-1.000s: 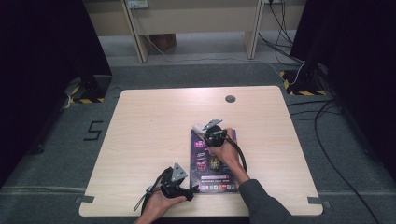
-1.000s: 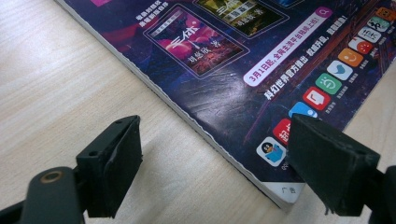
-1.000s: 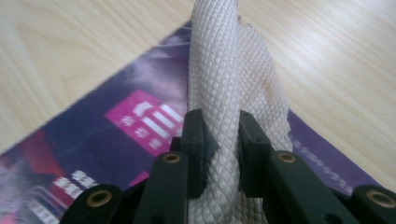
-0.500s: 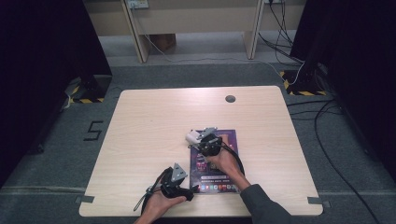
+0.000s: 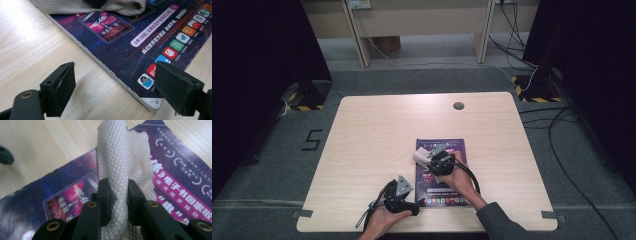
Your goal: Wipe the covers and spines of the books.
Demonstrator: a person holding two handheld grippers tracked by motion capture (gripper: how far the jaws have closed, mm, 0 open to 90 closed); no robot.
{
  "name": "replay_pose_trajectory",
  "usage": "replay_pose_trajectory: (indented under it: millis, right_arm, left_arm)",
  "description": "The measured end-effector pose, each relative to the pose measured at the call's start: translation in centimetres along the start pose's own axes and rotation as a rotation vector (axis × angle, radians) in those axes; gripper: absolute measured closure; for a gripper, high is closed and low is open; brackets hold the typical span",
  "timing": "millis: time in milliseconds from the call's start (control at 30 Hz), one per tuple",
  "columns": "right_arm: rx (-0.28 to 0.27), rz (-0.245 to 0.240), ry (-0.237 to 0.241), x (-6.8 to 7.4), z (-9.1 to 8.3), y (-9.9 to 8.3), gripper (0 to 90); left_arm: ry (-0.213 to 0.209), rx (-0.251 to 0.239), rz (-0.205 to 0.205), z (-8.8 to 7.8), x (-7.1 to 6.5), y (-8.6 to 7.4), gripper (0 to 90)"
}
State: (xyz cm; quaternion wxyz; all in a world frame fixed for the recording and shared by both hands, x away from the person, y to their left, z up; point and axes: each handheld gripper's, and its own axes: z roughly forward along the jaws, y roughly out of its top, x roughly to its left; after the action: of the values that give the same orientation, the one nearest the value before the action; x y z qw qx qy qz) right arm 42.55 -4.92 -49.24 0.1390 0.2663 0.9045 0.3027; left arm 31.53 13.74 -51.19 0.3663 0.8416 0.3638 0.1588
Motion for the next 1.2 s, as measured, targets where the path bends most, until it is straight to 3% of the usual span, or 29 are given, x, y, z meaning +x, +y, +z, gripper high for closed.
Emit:
replay_pose_trajectory:
  millis: [300, 633, 1200]
  right_arm:
    - [-0.003, 0.041, -0.004, -0.9, -1.1, -1.6, 76.4]
    - [0.0, -0.008, 0.035, 1.2, -2.3, -2.7, 76.4]
    - [0.005, -0.012, 0.083, 2.7, -4.8, -5.5, 76.3]
  left_arm:
    - [0.001, -0.004, -0.005, -0.1, 0.0, -0.2, 16.7]
    - [-0.004, -0.009, -0.008, -0.1, 0.0, -0.2, 16.8]
    - [-0.006, -0.013, -0.016, -0.1, 0.0, -0.3, 16.5]
